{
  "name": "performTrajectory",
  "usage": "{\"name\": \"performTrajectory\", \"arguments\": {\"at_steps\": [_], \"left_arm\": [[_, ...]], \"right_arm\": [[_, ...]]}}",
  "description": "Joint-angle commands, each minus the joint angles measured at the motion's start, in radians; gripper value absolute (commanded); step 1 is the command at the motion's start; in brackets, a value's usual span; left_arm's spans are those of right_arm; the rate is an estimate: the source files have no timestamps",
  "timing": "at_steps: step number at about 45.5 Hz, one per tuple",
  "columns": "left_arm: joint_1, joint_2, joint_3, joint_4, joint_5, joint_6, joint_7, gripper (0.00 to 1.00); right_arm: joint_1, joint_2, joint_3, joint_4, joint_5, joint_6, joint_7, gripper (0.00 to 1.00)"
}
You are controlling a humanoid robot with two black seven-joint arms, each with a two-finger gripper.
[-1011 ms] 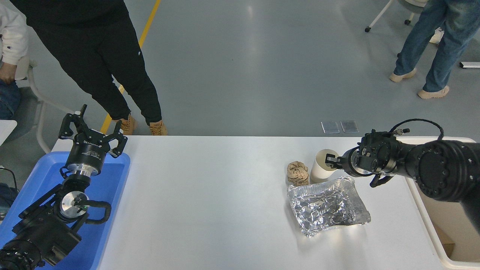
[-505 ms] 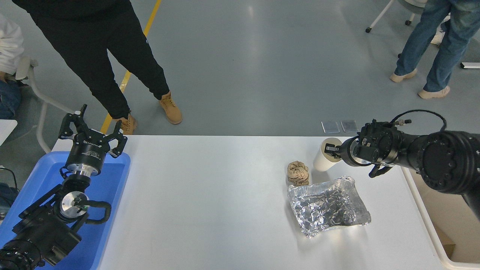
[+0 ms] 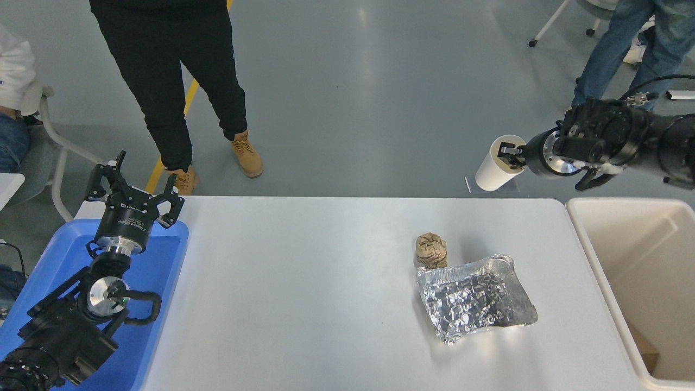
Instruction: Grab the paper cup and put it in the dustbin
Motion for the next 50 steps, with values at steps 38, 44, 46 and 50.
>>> {"name": "performTrajectory", "arguments": {"at_steps": [38,44,46,50], "left_arm": [[0.000,0.000,0.000,-0.001,0.000,0.000,0.000,0.99],[0.000,0.000,0.000,-0.001,0.000,0.000,0.000,0.99],[0.000,-0.001,0.000,-0.001,0.000,0.000,0.000,0.99],[0.000,0.000,0.000,0.000,0.000,0.000,0.000,0.99]], "right_arm": [[0.185,-0.270,-0.010,0.049,-0.034,-0.074,-0.008,0.00],[0.078,-0.300,-0.030,-0.078,-0.025,-0.119,-0.011,0.00],[0.022,-0.311,-0.032,-0.141,-0.011,-0.128,-0.011,0.00],[-0.109,-0.328,-0.029,-0.282,0.061,-0.136,-0.011,0.00]]}}
